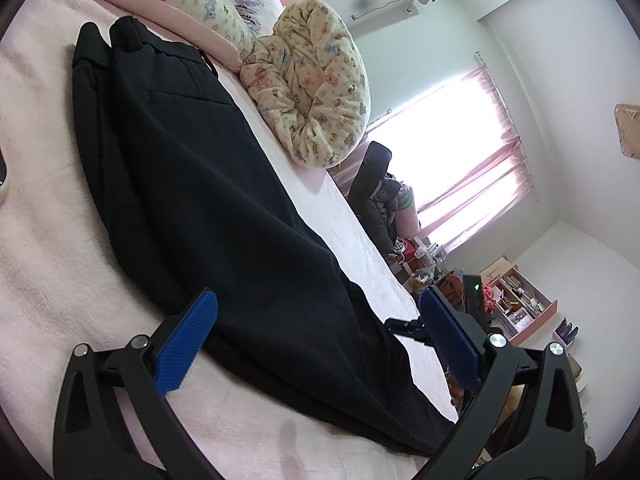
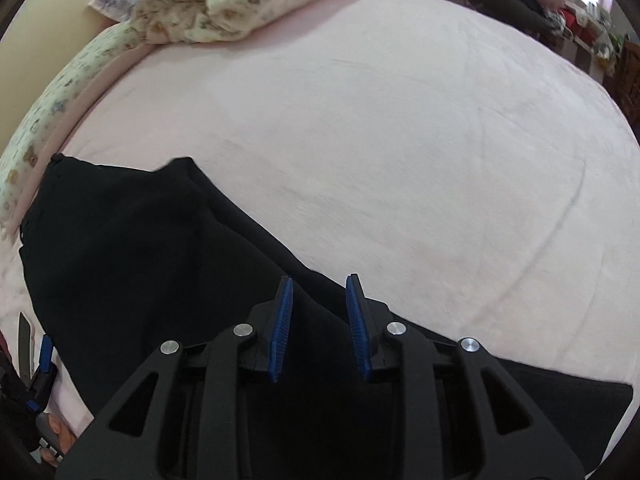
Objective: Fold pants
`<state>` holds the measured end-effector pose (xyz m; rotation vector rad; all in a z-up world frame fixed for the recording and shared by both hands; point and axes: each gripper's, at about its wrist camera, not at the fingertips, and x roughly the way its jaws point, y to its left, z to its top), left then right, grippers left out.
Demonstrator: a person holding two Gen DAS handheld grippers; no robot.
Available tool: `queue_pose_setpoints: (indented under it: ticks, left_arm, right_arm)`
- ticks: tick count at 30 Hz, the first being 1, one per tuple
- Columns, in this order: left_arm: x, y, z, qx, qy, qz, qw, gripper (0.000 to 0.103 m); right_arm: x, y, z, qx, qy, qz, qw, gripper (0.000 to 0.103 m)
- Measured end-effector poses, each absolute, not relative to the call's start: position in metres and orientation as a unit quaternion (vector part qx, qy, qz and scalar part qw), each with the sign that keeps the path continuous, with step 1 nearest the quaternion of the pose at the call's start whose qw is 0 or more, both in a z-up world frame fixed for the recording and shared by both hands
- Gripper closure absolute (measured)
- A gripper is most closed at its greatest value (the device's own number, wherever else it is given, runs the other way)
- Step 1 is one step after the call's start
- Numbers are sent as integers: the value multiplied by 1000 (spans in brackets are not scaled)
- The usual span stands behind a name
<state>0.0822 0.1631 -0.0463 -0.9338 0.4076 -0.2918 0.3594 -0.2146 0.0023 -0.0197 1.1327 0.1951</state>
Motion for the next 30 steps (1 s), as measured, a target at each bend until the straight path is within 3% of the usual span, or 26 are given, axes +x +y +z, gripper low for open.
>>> queue_pose_setpoints:
  ticks: [1, 2, 3, 4, 9, 11, 12, 15, 21, 24, 27, 30]
  left_arm:
    - [82, 163, -46, -446, 194, -140, 863, 2]
    - [82, 163, -46, -446, 194, -140, 862, 2]
    - [82, 163, -46, -446, 194, -140, 863, 2]
    - [82, 163, -46, -446, 194, -140, 863, 2]
    - [82, 164, -47, -447, 194, -141, 862, 2]
    - [82, 164, -47, -449, 194, -142, 861, 2]
    - [82, 165, -47, -449, 194, -142, 860, 2]
    - [82, 165, -47, -450, 193, -143, 860, 2]
    - [81, 165, -46, -449, 193, -144, 860, 2]
    - [79, 167, -46, -451, 190, -148, 860, 2]
    - [80, 165, -45, -447, 192, -146, 862, 2]
    - [81, 164, -44, -443, 192, -147, 863, 2]
  right_arm:
    - [361, -218, -1, -4, 543, 93, 834, 74]
    - [359, -218, -8, -7, 554, 91, 827, 81]
    - [356, -217, -13, -25, 559, 79, 825, 94]
    - [355, -217, -15, -39, 556, 63, 828, 96]
    - [355, -225, -16, -4, 534, 35, 845, 94]
    - [340, -233, 5, 10, 493, 33, 870, 74]
    - [330, -240, 16, 32, 465, 36, 884, 71]
    - [301, -265, 35, 104, 423, 69, 897, 71]
    - [298, -294, -33, 151, 503, 35, 850, 75]
    - [286, -312, -28, 238, 468, 39, 851, 75]
    - [267, -316, -6, 226, 412, 31, 882, 74]
    - [271, -346, -16, 262, 427, -11, 865, 74]
